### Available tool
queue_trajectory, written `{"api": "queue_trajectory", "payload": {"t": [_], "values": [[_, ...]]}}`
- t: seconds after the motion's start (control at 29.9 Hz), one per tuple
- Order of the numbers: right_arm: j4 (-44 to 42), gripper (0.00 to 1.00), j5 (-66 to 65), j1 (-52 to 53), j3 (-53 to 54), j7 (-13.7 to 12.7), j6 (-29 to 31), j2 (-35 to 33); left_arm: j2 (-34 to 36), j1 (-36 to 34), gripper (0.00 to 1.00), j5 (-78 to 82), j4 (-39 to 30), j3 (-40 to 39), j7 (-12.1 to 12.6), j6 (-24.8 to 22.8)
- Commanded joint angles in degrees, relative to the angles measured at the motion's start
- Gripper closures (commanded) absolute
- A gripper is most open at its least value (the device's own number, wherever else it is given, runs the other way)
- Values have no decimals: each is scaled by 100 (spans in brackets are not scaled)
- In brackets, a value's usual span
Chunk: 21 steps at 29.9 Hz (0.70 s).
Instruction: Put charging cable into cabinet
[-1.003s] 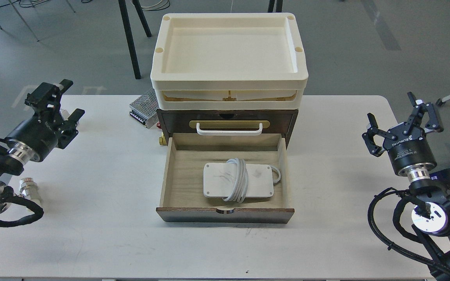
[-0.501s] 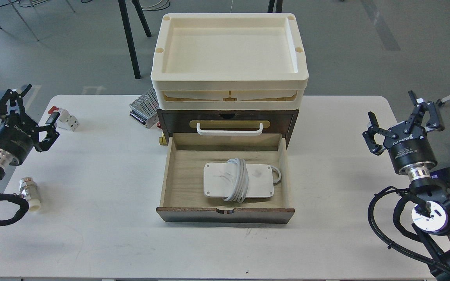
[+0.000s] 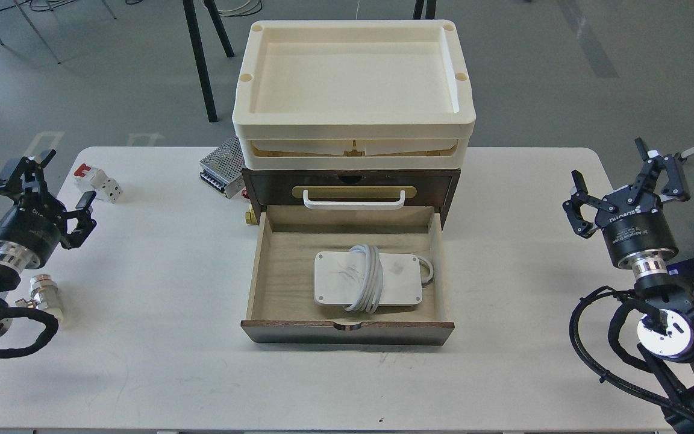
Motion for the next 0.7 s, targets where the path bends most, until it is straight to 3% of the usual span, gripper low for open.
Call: {"api": "queue_trajectory", "payload": {"t": [0.0,0.67], "values": [[0,1,0,0,0,-6,4,0,-4,-39,1,5,-1,1,0,1],[0,1,0,-9,0,3,4,0,-110,-373,1,383,-1,1,0,1]]}}
